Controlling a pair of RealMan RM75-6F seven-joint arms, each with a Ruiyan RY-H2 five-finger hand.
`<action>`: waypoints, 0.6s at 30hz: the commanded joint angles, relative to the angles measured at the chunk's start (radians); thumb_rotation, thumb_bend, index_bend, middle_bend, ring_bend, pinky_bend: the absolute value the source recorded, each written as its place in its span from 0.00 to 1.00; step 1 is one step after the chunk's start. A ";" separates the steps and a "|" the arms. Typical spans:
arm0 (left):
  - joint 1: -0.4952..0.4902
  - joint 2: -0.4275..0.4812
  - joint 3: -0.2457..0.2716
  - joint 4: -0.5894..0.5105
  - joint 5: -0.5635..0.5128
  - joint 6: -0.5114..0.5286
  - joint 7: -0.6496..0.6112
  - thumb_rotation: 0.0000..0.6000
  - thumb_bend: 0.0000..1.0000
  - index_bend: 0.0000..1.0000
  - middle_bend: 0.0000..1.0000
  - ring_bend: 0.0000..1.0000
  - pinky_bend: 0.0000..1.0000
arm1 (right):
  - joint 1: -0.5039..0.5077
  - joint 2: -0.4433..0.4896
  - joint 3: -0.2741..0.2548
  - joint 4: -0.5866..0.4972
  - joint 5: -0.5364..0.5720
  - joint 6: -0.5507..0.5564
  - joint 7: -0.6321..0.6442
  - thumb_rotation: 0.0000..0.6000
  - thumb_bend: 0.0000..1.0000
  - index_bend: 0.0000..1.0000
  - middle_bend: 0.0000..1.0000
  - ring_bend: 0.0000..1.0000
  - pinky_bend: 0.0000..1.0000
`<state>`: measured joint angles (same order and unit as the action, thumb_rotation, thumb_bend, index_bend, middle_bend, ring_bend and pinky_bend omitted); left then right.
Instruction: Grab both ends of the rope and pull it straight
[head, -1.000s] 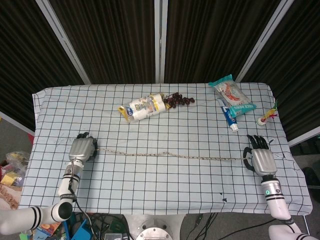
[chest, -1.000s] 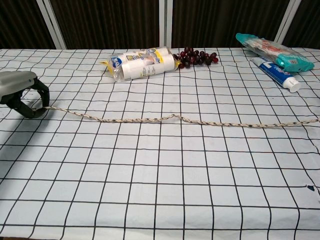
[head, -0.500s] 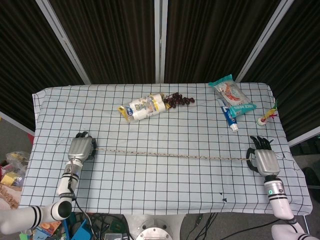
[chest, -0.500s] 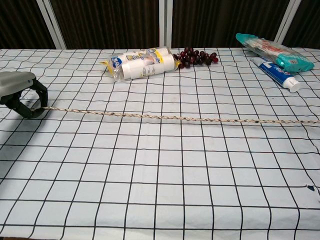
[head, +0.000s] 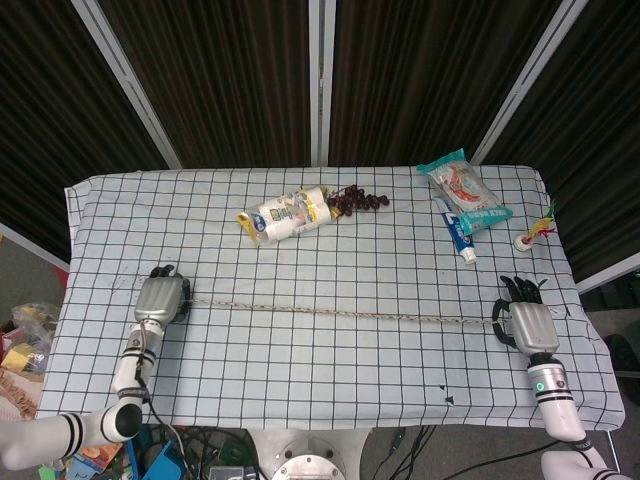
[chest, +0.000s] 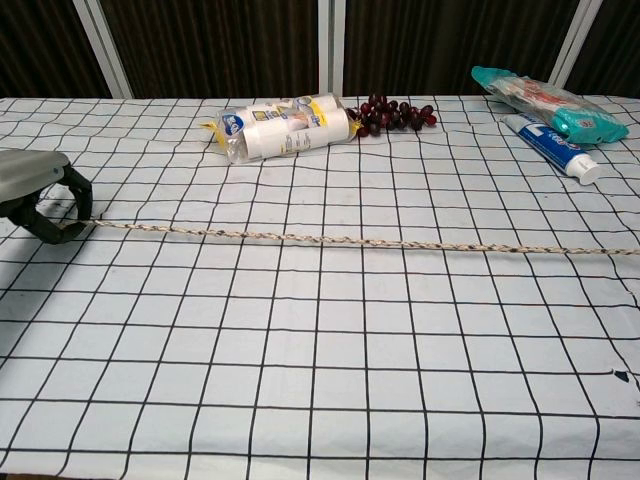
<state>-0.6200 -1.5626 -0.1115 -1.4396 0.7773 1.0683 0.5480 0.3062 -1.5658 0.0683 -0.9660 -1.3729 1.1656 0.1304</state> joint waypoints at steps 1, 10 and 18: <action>0.001 -0.005 0.001 0.007 -0.002 -0.004 0.003 1.00 0.40 0.58 0.36 0.11 0.13 | -0.002 -0.006 0.000 0.006 -0.001 -0.003 0.003 1.00 0.33 0.73 0.08 0.00 0.00; 0.004 -0.021 0.001 0.020 0.005 0.001 0.016 1.00 0.40 0.56 0.35 0.11 0.13 | -0.006 -0.020 0.001 0.020 -0.003 -0.012 0.011 1.00 0.34 0.69 0.08 0.00 0.00; 0.009 -0.014 0.001 0.013 0.019 0.000 0.015 1.00 0.34 0.45 0.31 0.10 0.13 | -0.009 -0.012 0.003 0.016 -0.001 -0.022 0.008 1.00 0.26 0.44 0.04 0.00 0.00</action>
<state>-0.6112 -1.5779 -0.1105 -1.4255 0.7962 1.0686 0.5627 0.2969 -1.5780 0.0713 -0.9502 -1.3745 1.1441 0.1383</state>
